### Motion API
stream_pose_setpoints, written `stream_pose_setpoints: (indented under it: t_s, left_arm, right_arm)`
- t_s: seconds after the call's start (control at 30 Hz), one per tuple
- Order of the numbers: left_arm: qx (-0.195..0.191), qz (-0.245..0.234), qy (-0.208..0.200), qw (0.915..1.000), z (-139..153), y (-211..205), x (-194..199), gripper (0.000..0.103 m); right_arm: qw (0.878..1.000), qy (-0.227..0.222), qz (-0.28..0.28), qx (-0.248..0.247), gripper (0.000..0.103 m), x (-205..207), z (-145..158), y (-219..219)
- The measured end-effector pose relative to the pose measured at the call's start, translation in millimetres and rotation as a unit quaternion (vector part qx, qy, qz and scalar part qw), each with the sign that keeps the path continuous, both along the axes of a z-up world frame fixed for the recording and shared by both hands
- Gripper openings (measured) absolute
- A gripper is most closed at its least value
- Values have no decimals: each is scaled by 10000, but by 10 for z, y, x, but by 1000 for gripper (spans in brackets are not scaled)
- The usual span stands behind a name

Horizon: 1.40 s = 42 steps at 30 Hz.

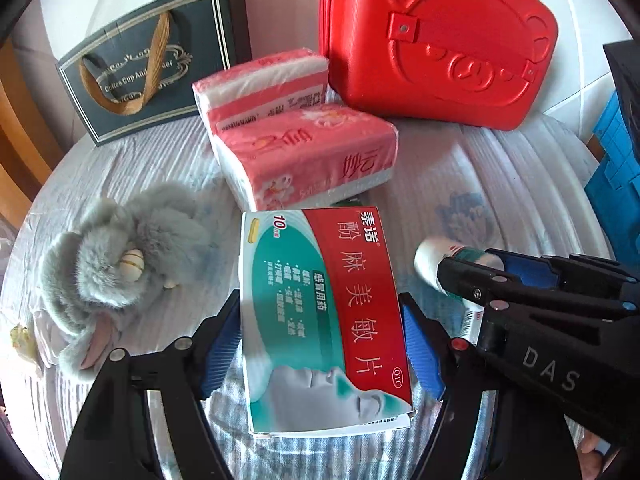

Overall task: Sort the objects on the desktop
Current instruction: 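Grasp the red-green medicine box with the left tool while the right tool grasps the white pill bottle, then carry the medicine box and pill bottle over the blue crate with both tools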

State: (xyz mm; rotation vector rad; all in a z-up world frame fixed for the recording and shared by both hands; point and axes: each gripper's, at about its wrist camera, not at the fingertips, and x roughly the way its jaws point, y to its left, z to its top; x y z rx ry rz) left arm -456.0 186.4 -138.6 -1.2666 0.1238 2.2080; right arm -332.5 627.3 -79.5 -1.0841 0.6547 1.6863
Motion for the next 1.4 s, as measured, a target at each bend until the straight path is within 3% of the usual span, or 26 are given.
stream_pose_setpoints:
  t_s: [0.4,0.87,1.2,1.4]
  left_arm:
    - [63,243,346,9991,447,-420,431,74]
    - [514,314,1246,9904,1530,-1064,1365,74]
    - [643,-69,1443,9874,1768,-1502,2134,74]
    - [803,-243,1548,9844,1933,-1565,2519,74]
  right_arm:
    - [9976,175,273,619,34,46,588,-634]
    - [9764,299,606,2050,34,156,1777,-2077]
    - [9681,389,478,2428,34,489,1920,-3071]
    - [9655,417,531,2514,34,699,2045,-3485]
